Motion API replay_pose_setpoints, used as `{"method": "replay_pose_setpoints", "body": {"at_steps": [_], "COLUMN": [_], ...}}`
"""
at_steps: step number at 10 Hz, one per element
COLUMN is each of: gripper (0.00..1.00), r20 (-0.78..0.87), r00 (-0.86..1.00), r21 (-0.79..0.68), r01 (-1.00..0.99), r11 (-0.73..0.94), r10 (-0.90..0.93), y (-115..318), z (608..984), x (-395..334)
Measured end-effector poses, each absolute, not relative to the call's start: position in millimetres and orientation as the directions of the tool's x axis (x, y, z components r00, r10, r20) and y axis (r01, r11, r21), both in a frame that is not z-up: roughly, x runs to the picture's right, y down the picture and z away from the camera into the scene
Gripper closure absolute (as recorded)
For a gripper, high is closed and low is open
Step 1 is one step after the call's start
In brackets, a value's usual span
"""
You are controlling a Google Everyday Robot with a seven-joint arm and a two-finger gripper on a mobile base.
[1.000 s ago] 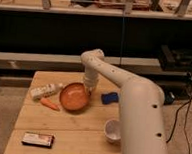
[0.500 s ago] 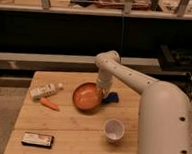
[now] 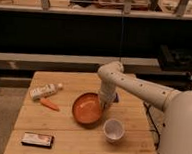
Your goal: Drag the ceramic bowl in a circle
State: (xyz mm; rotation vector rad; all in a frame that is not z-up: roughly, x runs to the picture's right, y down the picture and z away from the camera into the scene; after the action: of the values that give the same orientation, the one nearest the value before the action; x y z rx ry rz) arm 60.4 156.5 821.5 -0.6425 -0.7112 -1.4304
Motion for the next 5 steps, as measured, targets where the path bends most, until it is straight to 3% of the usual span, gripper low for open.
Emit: {"method": "replay_pose_setpoints", "body": {"at_steps": [5], "gripper": [0.95], "r20": [0.759], "r00": [-0.207], "r21": [0.22], "r01": [0.974], "r11": [-0.057], "r10": [-0.618], "y": [163.3], "z": [841.4], "x": [-16.8]}}
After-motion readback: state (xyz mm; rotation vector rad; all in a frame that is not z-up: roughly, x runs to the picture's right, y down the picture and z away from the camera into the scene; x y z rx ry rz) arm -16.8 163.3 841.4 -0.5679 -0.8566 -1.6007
